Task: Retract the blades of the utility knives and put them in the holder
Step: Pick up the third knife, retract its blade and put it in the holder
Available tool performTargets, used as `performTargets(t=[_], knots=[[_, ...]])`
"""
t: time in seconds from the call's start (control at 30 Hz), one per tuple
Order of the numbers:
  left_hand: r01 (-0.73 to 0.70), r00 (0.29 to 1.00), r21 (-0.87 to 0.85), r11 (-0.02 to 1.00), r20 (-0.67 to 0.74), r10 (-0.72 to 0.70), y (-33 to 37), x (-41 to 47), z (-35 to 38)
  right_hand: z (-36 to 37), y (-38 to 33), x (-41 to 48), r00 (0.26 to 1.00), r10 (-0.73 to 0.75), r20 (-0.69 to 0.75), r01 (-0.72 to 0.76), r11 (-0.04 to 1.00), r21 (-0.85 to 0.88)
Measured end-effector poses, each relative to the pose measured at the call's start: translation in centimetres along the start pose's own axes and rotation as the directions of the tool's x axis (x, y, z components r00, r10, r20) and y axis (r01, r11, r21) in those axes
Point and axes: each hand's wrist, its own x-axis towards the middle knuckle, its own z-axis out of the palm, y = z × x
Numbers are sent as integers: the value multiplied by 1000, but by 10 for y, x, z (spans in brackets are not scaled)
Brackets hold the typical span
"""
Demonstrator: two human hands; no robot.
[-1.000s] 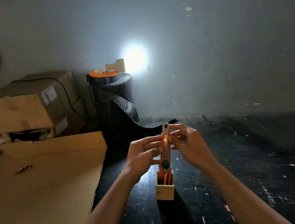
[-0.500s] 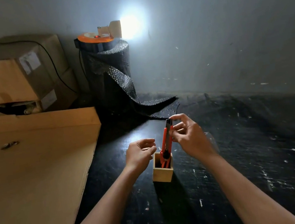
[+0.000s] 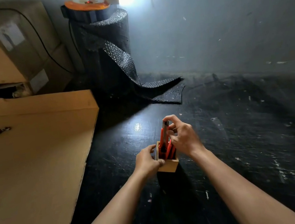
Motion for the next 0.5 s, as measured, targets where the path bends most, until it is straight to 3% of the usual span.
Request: performTargets(t=[0.5], knots=[[-30,999,-49,998,-44,28,-5,6,13,11,15,22,996,57,75,-47,991,-126]])
